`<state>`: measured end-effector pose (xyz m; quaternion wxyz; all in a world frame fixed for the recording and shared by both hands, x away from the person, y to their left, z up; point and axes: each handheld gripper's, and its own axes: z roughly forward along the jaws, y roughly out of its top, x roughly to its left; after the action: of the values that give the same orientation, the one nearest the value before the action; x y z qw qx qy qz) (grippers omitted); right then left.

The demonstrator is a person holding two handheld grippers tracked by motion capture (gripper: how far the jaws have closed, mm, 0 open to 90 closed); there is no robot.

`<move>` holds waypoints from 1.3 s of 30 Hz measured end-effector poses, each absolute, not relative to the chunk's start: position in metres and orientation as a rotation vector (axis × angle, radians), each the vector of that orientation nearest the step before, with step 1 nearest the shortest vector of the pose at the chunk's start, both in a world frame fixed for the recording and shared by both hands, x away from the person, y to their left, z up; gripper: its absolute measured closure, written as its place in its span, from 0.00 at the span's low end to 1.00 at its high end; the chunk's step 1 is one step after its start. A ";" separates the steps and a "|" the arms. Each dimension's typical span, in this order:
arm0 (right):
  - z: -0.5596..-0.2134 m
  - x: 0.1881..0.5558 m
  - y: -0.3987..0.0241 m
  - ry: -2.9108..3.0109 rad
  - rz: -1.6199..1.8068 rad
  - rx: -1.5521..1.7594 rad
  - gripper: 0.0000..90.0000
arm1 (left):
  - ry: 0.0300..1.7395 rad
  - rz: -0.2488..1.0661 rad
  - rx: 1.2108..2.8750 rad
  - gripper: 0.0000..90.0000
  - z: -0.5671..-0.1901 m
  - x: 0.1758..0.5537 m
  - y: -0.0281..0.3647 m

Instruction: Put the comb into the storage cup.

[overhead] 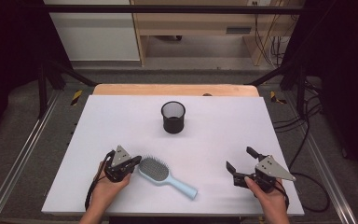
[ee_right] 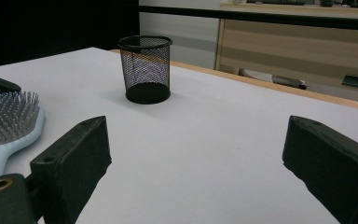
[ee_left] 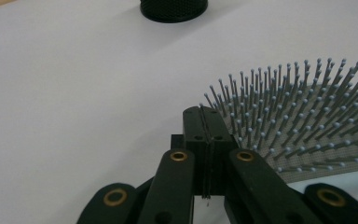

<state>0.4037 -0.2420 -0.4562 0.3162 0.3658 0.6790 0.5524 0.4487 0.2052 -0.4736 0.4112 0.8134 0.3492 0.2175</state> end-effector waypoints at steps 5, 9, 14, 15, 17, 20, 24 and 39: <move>-0.455 0.403 -0.239 1.796 1.445 0.958 0.08 | 0.862 0.542 2.053 1.00 -0.474 0.447 0.196; -0.454 0.402 -0.236 1.816 1.436 0.951 0.08 | 0.845 0.542 2.061 1.00 -0.474 0.445 0.189; -0.453 0.401 -0.233 1.824 1.434 0.947 0.08 | 0.832 0.537 2.066 1.00 -0.474 0.442 0.182; -0.453 0.401 -0.232 1.829 1.434 0.947 0.08 | 0.827 0.537 2.067 1.00 -0.474 0.442 0.181; -0.452 0.400 -0.231 1.839 1.429 0.942 0.08 | 0.822 0.535 2.066 1.00 -0.474 0.441 0.178; -0.452 0.400 -0.230 1.845 1.427 0.942 0.08 | 0.810 0.531 2.072 1.00 -0.474 0.439 0.174; -0.452 0.400 -0.228 1.859 1.419 0.946 0.08 | 0.799 0.514 2.073 1.00 -0.474 0.438 0.168; -0.448 0.398 -0.214 1.960 1.344 0.960 0.08 | 0.796 0.529 2.058 1.00 -0.476 0.437 0.165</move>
<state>0.3976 -0.2140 -0.4478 0.2853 0.3589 0.7330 0.5025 0.4367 0.1655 -0.4755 0.4224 0.8221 0.3178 0.2115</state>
